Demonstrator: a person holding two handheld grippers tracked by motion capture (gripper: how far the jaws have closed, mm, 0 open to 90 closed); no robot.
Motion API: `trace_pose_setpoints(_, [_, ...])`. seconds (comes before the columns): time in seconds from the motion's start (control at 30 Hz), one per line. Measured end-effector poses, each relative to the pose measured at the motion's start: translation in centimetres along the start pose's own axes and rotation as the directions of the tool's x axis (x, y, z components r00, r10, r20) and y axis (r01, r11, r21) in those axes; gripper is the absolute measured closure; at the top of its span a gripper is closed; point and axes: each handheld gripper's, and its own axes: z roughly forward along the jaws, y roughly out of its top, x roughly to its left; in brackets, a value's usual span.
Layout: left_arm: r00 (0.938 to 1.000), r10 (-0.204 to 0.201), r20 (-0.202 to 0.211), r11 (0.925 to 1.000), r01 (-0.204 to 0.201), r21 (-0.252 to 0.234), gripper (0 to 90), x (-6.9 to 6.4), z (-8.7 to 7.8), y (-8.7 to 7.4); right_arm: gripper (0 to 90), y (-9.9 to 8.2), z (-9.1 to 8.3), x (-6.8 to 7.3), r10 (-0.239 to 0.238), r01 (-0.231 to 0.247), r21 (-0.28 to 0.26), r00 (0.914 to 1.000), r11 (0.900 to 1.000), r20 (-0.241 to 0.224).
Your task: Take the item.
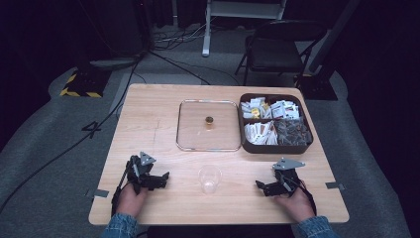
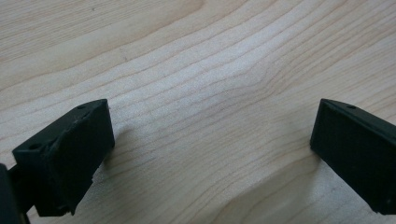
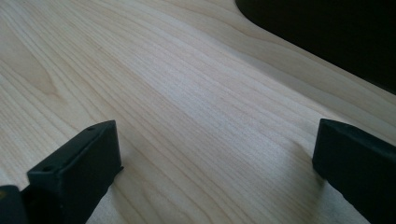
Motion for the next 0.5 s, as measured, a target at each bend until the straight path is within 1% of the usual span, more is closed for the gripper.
trace_pose_setpoints(0.1, [1.0, 0.002, -0.001, 1.0, -0.002, 0.0, 0.1, 0.01, -0.01, 0.0, 1.6, 0.01, -0.01, 0.0, 0.0, 0.0, 0.0, 1.0, 1.0, 0.001])
trace_pose_setpoints(0.13, [1.0, 0.0, 0.0, 1.0, 0.0, 0.0, 0.0, 0.0, 0.0, 0.0, 4.2, 0.01, -0.1, -0.07, 0.002, -0.002, 0.0, 1.0, 1.0, 0.006])
trace_pose_setpoints(0.17, [1.0, 0.0, 0.0, 1.0, 0.0, 0.0, 0.0, 0.0, 0.0, 0.0, 4.2, 0.01, -0.1, -0.07, 0.002, -0.002, 0.0, 1.0, 1.0, 0.006])
trace_pose_setpoints(0.23, [1.0, 0.0, 0.0, 1.0, 0.0, 0.0, 0.1, 0.0, 0.0, 0.0, 8.5, 0.0, -0.24, -0.19, 0.007, -0.007, -0.007, 0.9999, 1.0, 0.012])
trace_pose_setpoints(0.27, [1.0, 0.0, 0.0, 1.0, 0.0, 0.0, 0.1, 0.0, 0.0, 0.0, 8.5, 0.0, -0.24, -0.19, 0.007, -0.007, -0.007, 0.9999, 1.0, 0.012])
trace_pose_setpoints(0.3, [1.0, 0.0, 0.0, 1.0, 0.0, 0.0, 0.1, 0.0, 0.0, 0.0, 10.5, 0.01, -0.27, -0.23, 0.009, -0.008, -0.009, 0.9999, 0.9999, 0.01])
trace_pose_setpoints(0.33, [1.0, 0.0, 0.0, 1.0, 0.0, 0.0, 0.0, 0.0, 0.0, 0.0, 16.6, 0.03, -0.41, -0.19, 0.003, -0.002, -0.016, 1.0, 0.9999, 0.004])
trace_pose_setpoints(0.43, [1.0, 0.002, -0.002, 1.0, -0.002, 0.001, 0.1, 0.01, -0.01, 0.01, 18.5, 0.08, -0.42, -0.09, 0.004, -0.004, -0.018, 1.0, 0.9998, 0.002])
trace_pose_setpoints(0.47, [1.0, 0.0, 0.0, 1.0, 0.0, 0.0, 0.1, 0.0, 0.0, 0.0, 22.6, 0.17, -0.48, -0.05, 0.009, -0.009, -0.02, 0.9999, 0.9998, -0.012])
trace_pose_setpoints(0.5, [1.0, 0.0, 0.0, 1.0, 0.0, 0.0, 0.1, 0.0, 0.0, 0.0, 22.6, 0.17, -0.48, -0.05, 0.009, -0.009, -0.02, 0.9999, 0.9998, -0.012])
